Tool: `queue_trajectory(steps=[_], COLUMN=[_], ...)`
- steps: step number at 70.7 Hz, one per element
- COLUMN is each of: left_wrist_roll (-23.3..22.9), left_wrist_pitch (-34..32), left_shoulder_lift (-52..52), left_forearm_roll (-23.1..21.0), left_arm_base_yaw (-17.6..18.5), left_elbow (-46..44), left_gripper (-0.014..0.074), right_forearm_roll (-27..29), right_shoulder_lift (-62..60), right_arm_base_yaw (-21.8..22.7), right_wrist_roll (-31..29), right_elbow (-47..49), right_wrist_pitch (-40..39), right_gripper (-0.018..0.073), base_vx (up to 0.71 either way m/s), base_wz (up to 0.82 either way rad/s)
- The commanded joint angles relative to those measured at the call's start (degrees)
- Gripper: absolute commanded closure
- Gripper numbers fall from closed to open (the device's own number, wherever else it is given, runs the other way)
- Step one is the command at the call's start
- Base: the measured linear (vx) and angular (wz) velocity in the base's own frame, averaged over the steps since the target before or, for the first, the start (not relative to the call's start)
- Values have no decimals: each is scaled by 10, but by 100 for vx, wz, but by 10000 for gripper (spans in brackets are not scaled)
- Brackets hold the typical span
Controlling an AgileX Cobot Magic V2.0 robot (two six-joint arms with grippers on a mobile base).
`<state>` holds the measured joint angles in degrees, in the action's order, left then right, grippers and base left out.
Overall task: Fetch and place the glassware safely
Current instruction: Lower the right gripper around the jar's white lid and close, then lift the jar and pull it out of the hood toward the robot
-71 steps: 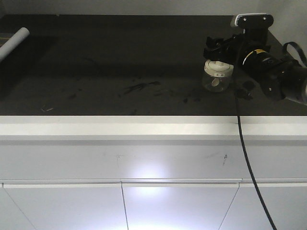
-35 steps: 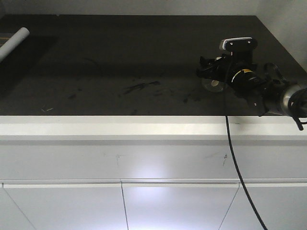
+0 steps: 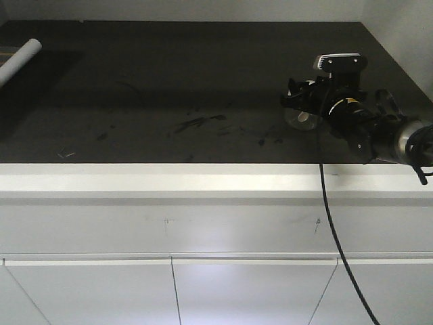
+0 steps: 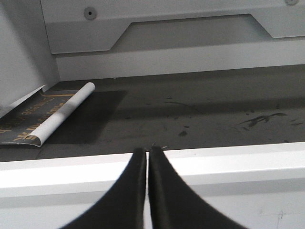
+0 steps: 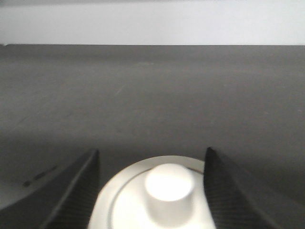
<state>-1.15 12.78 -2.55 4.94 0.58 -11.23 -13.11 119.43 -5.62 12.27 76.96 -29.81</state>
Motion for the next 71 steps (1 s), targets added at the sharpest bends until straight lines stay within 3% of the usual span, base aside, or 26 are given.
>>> queue_trajectory(steps=[1,24,51,71], left_wrist_roll=[-5,-5,-5,-5], left_wrist_pitch=[-39,-39,-39,-39], left_shoulder_lift=[-6,-6,-6,-6], left_forearm_roll=[-5,-5,-5,-5], left_arm_base_yaw=[3,3,3,3], left_elbow=[-15,-15,-15,-15], left_gripper=[603,603,603,603], right_forearm_roll=[14,-2,-7,-11], right_shoulder_lift=[-30,-30,-91,-232], right_arm_base_yaw=[3,3,1,1], right_wrist_roll=[-24,-26,-21,-24], right_elbow=[20,19,8,-144], right_wrist_pitch=[-44,-31,-14,-39], right_gripper=[197,574,565,563], base_vx=[0,0,0,0], base_wz=[0,0,0,0])
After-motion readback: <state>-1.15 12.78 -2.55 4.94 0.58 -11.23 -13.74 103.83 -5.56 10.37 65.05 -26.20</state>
